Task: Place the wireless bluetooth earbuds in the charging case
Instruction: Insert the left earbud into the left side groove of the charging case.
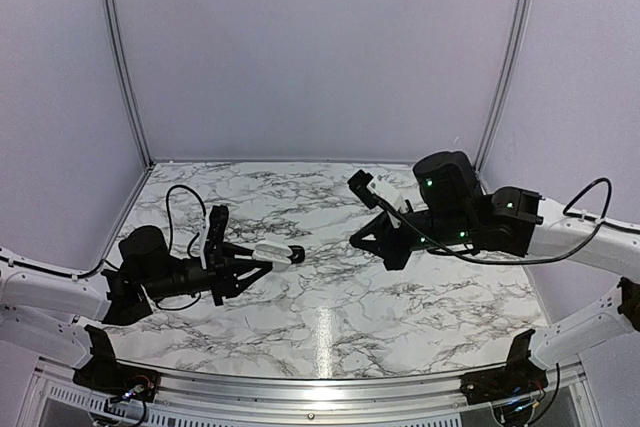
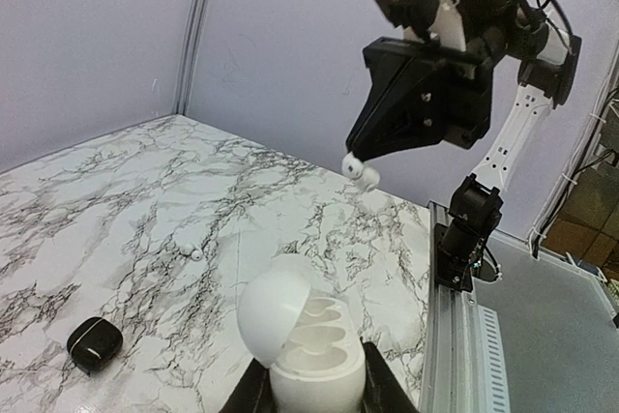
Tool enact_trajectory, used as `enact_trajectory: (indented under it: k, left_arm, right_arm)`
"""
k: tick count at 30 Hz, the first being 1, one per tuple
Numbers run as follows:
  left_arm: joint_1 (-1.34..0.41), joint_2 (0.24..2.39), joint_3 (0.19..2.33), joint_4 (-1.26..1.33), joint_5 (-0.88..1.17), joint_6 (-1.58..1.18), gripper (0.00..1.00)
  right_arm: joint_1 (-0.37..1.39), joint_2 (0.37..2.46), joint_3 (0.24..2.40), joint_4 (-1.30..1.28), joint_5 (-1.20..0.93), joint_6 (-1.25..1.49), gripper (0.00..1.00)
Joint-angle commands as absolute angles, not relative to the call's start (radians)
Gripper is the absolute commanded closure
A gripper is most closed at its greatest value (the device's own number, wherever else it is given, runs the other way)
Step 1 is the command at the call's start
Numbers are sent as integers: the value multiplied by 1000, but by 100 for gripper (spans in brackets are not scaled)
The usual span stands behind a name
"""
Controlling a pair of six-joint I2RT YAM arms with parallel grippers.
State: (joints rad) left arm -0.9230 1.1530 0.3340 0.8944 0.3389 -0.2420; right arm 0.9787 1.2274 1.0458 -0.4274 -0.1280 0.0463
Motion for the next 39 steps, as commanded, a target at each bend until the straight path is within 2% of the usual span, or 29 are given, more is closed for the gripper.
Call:
enact_trajectory:
  k: [1, 10, 17, 39]
  left_arm:
    - [-918, 1180, 383, 943, 348, -270, 100]
    - [-919, 1211, 405, 951, 511, -252, 100]
    - [-919, 1215, 396, 1008, 597, -264, 100]
    - [-927, 1210, 377, 1069, 631, -277, 100]
  right_arm:
    - [1032, 1224, 1142, -436, -115, 14, 100]
    - [1195, 1356, 1334, -442, -32, -44, 100]
    - [1287, 1440, 1400, -449, 63, -69, 100]
    - [1343, 1485, 1459, -478, 202, -134, 100]
